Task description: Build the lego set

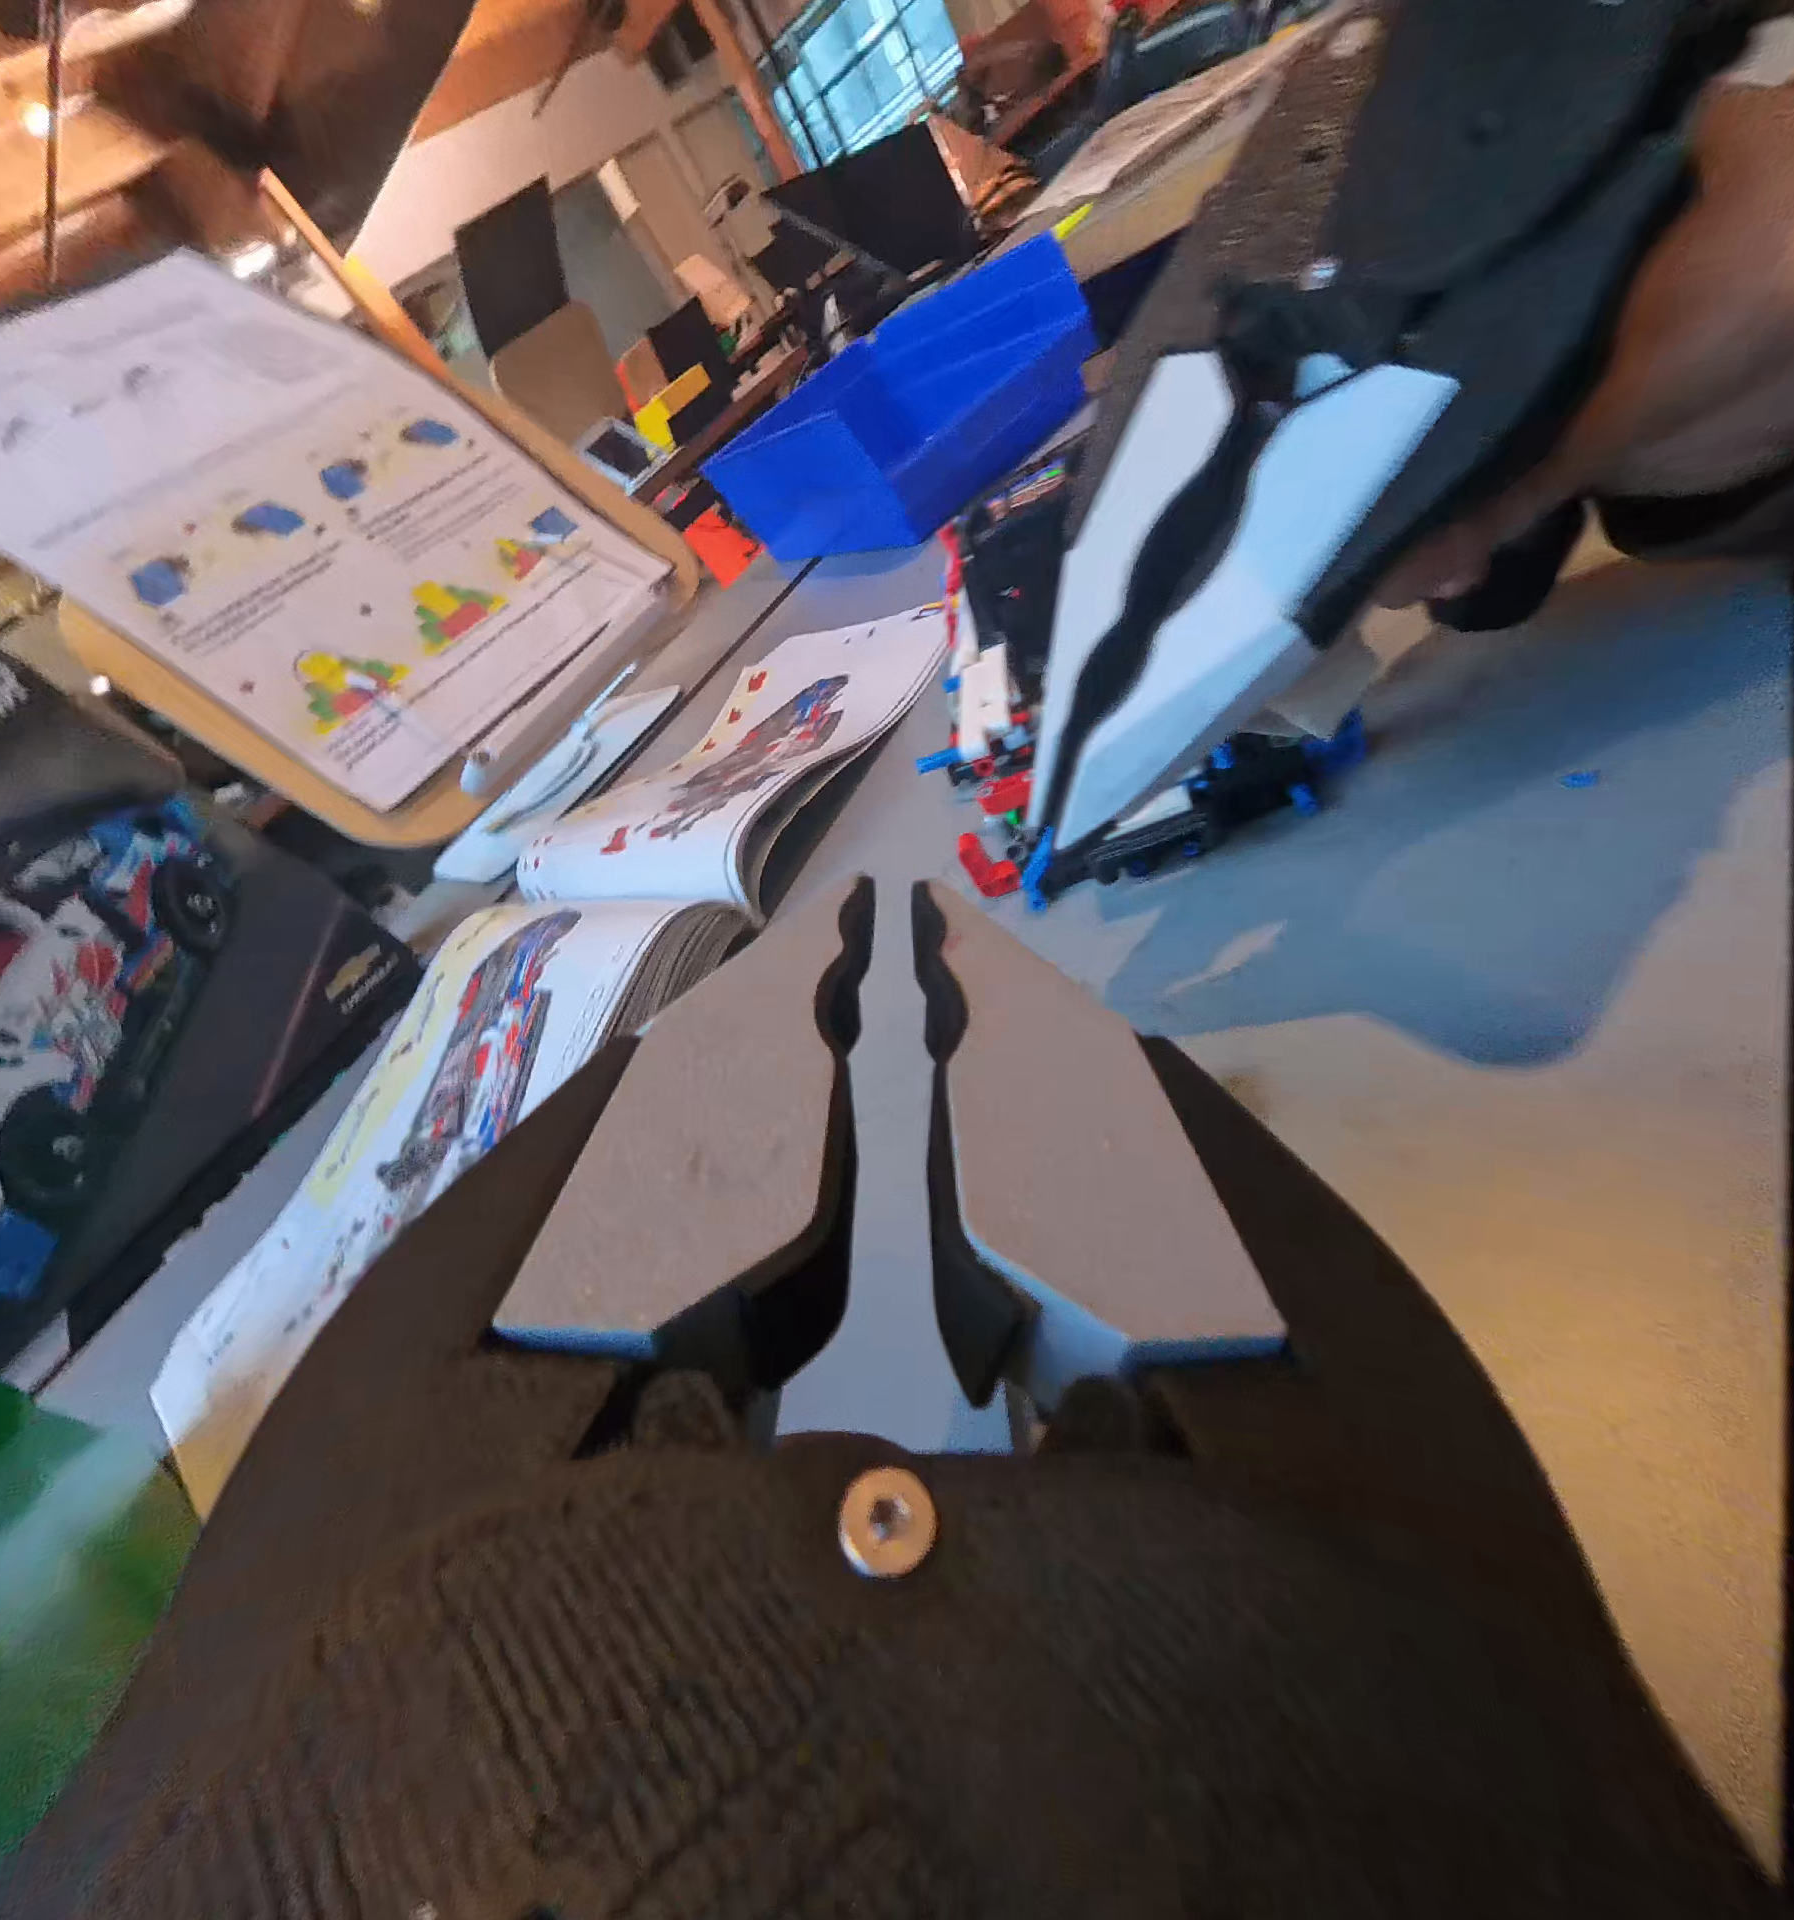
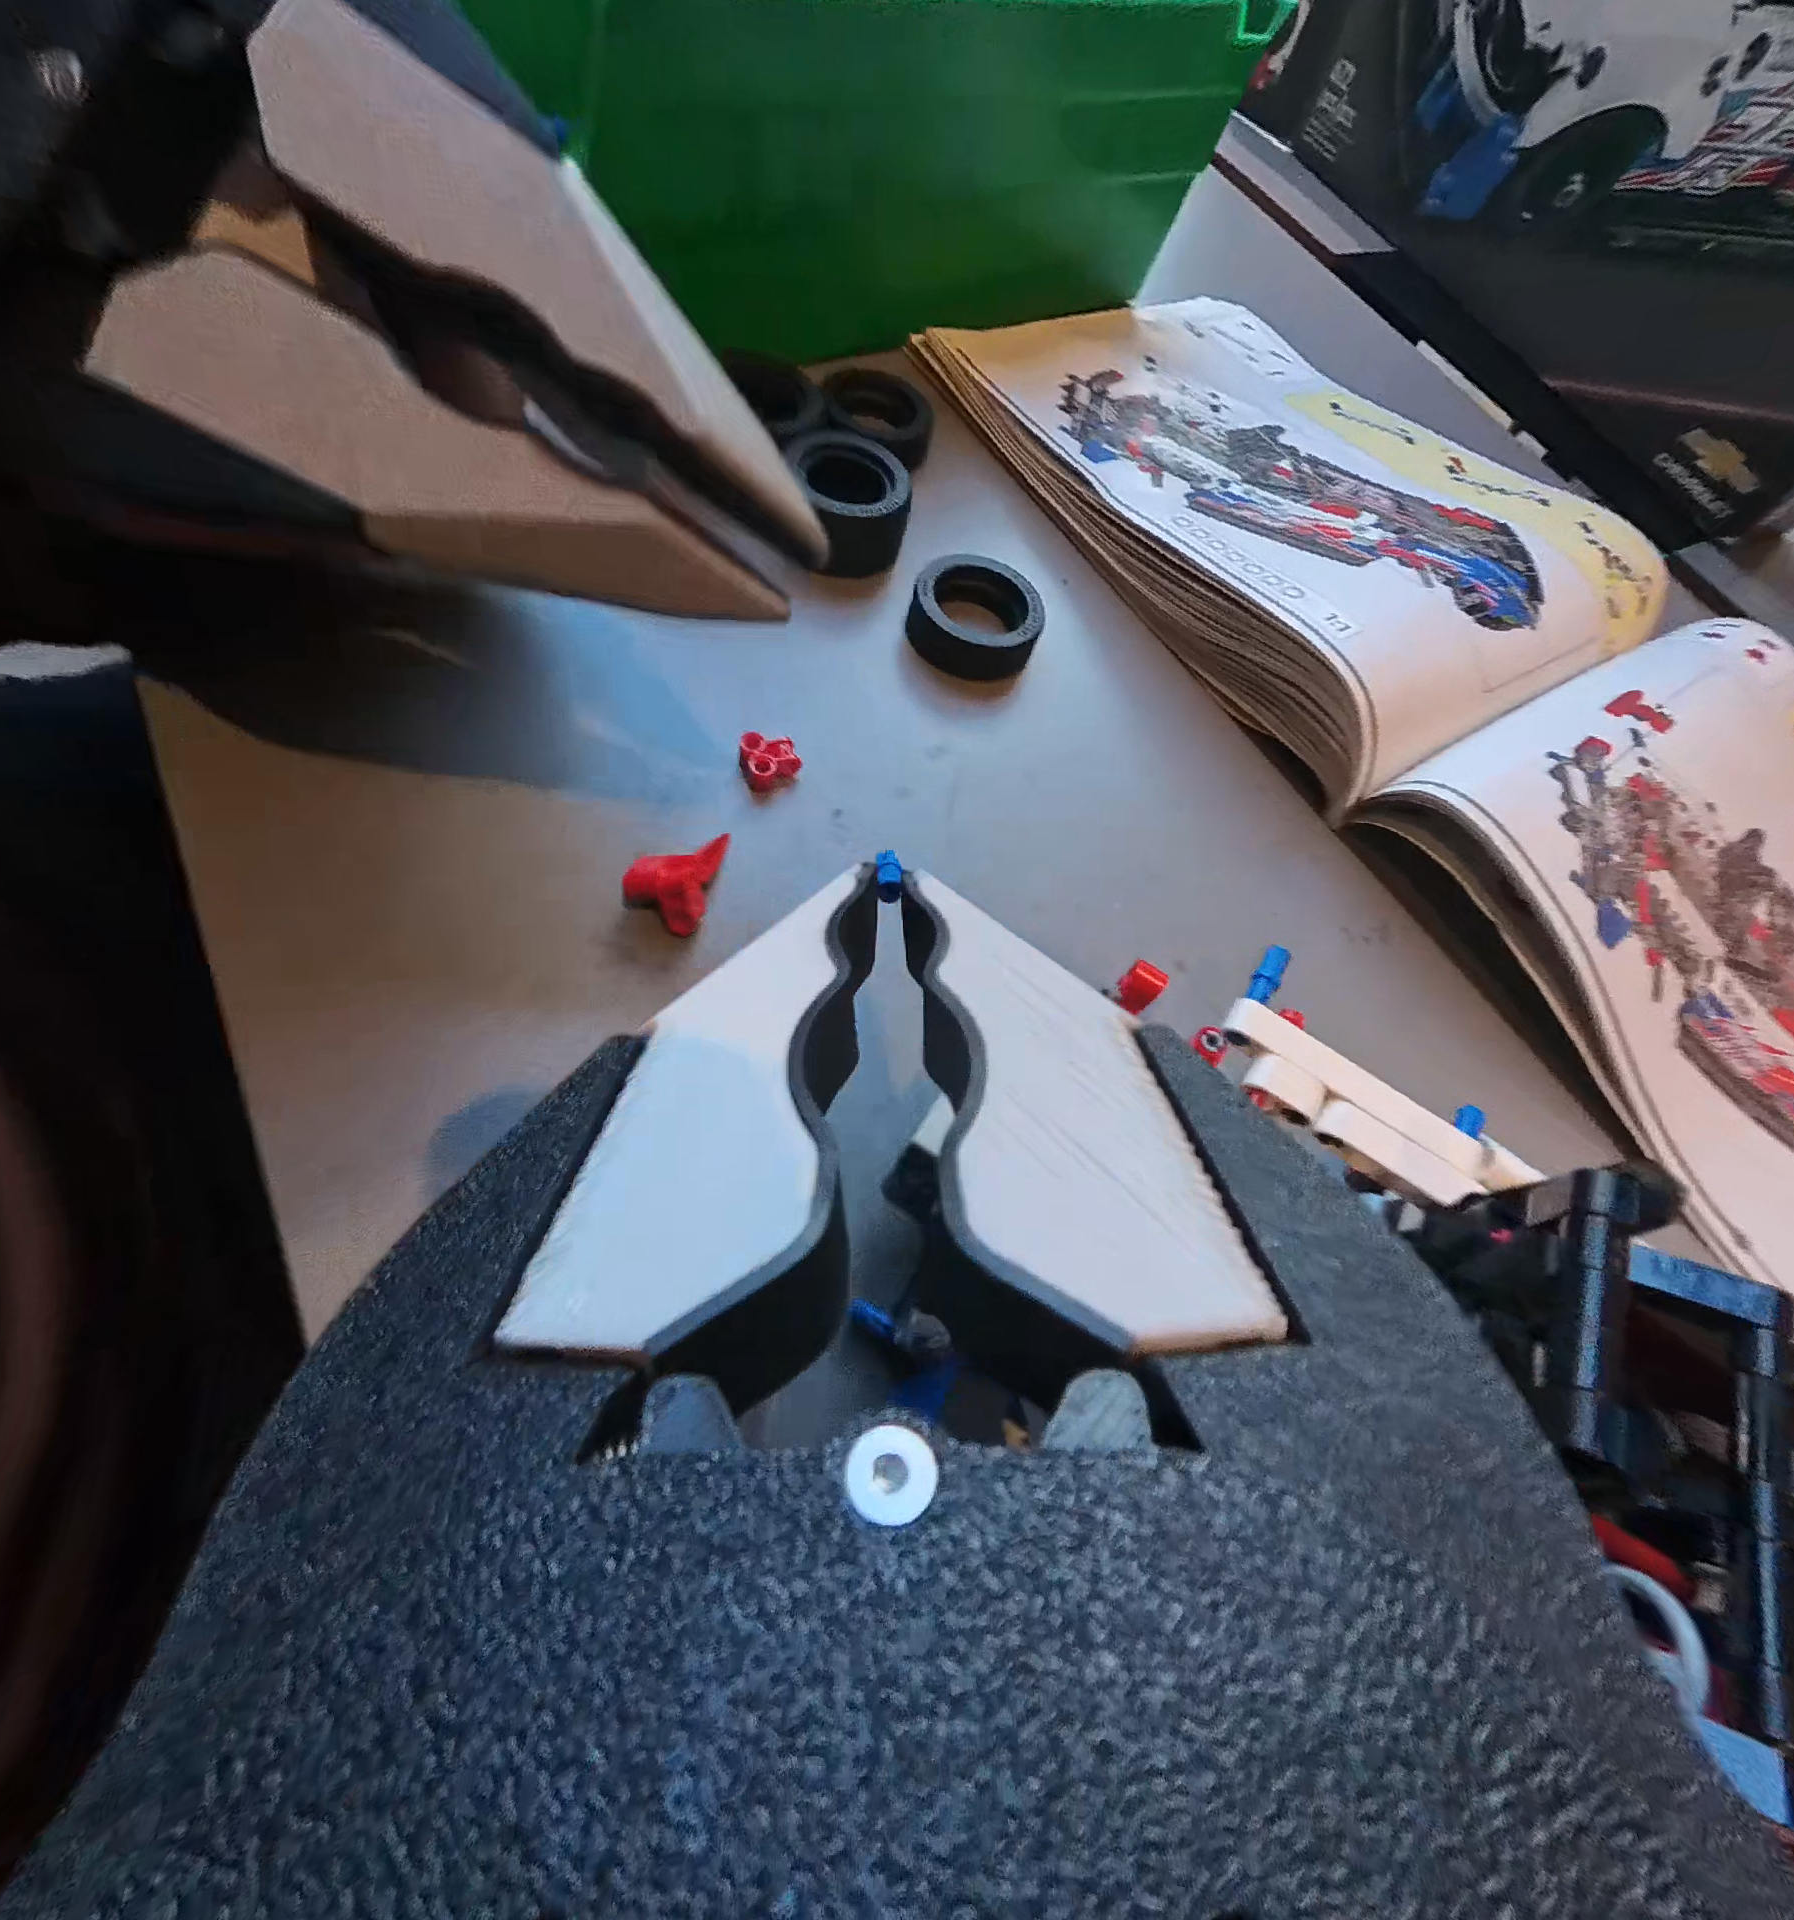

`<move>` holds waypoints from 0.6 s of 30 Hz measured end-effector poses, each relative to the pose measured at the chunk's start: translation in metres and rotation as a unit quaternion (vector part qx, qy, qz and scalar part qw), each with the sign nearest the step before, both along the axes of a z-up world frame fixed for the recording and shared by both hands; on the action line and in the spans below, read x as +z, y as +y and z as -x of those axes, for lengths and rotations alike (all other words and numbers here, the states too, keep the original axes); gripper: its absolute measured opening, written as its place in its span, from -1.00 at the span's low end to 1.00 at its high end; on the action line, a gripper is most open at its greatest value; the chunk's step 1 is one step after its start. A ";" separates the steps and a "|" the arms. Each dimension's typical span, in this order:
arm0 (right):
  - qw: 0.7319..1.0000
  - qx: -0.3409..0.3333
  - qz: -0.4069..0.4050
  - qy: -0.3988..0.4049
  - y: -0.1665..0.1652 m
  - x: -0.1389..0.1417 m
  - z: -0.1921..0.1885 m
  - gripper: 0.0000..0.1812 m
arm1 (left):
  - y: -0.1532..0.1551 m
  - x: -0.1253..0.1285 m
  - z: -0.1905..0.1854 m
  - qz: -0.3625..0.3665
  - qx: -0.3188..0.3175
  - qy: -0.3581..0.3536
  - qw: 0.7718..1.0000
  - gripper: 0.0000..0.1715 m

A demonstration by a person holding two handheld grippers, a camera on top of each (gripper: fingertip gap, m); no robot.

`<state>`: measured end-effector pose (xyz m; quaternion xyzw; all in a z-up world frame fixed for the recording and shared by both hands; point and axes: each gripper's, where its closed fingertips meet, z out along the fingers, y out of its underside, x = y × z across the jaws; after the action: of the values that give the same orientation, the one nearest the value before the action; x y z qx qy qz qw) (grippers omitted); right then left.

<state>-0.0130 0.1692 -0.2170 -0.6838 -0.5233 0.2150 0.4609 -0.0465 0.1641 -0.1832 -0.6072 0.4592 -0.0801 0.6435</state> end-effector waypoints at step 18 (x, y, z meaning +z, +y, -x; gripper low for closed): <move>0.983 -0.004 -0.129 -0.132 0.003 -0.019 -0.002 -0.95 | 0.001 -0.006 0.007 0.064 0.000 -0.024 0.998 -1.00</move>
<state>-0.0108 0.1724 -0.2363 -0.6433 -0.6002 0.0514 0.4725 -0.0532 0.1655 -0.1895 -0.6449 0.4375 -0.1235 0.6144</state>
